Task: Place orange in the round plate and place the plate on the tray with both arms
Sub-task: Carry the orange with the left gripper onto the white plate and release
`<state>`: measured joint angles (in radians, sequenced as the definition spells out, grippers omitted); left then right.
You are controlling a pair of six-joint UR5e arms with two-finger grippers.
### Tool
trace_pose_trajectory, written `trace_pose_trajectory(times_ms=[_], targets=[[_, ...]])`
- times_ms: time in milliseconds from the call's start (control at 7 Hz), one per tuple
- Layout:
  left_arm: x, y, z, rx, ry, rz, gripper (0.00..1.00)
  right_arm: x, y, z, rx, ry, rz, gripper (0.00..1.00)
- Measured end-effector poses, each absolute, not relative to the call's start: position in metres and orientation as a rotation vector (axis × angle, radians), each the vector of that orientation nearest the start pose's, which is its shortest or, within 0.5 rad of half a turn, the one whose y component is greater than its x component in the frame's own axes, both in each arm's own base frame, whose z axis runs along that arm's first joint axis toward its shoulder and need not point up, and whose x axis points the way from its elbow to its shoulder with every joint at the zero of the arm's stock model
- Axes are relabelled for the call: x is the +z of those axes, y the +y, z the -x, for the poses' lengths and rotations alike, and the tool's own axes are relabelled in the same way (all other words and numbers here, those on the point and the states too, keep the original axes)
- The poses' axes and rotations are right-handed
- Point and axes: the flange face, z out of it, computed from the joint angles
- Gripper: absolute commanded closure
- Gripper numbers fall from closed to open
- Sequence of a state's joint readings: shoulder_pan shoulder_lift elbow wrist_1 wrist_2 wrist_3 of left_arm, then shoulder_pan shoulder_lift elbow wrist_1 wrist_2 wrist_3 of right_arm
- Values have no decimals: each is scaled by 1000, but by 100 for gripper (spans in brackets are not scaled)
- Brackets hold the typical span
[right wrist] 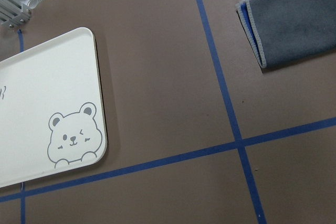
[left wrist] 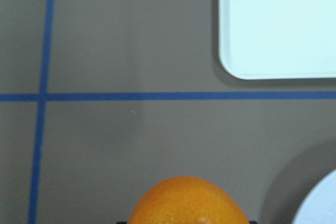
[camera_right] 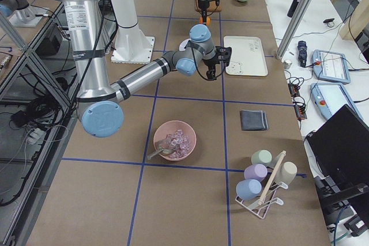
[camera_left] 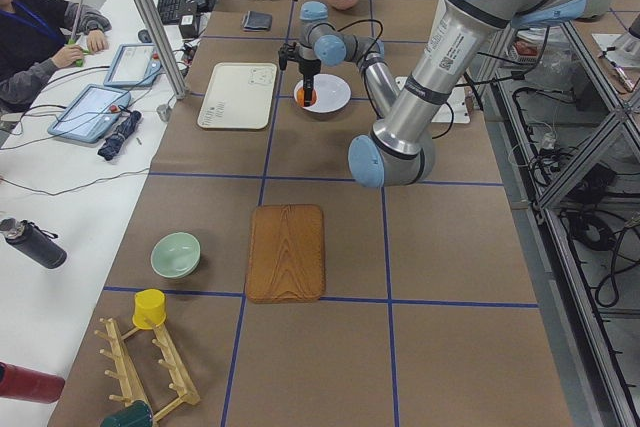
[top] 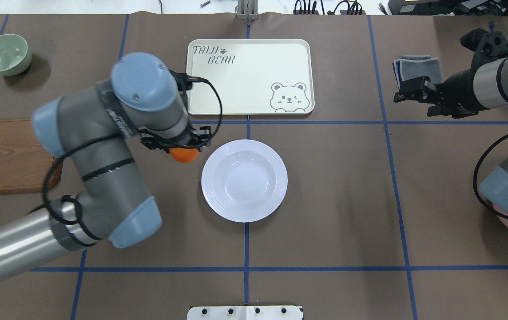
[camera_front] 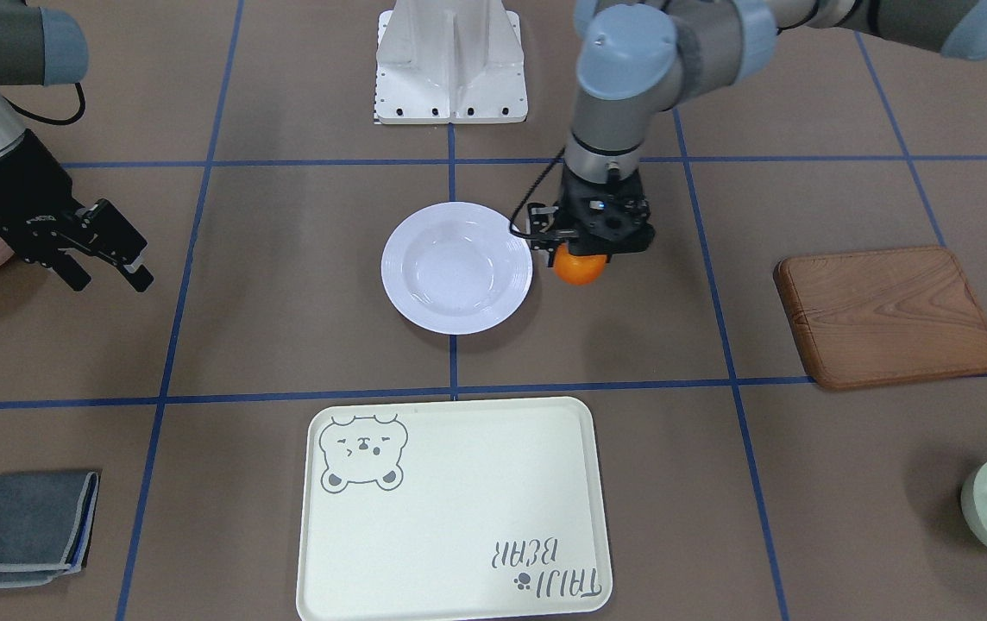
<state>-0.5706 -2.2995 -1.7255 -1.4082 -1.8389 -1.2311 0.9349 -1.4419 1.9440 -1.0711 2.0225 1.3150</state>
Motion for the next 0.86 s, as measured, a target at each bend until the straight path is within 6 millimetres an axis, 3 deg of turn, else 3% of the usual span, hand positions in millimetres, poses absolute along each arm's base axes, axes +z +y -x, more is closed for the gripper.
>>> trace_pose_trajectory(times_ms=[143,429,571,714,857], targets=[[166,-440,-554,-149,737,-79,100,358,-475,248,401,-1059,-213,0],[171,-423,-627,-164,744,-102,100,354,-471,256,413,-1084,-222,0],[176,-417,-644,-171,754,-119,79,353,-470,257,414,-1089,-224,0],[174,-415,-649,-174,765,-127,1,352,-470,257,414,-1091,-225,0],[170,-414,-650,-173,773,-131,2,352,-470,257,413,-1092,-226,0]])
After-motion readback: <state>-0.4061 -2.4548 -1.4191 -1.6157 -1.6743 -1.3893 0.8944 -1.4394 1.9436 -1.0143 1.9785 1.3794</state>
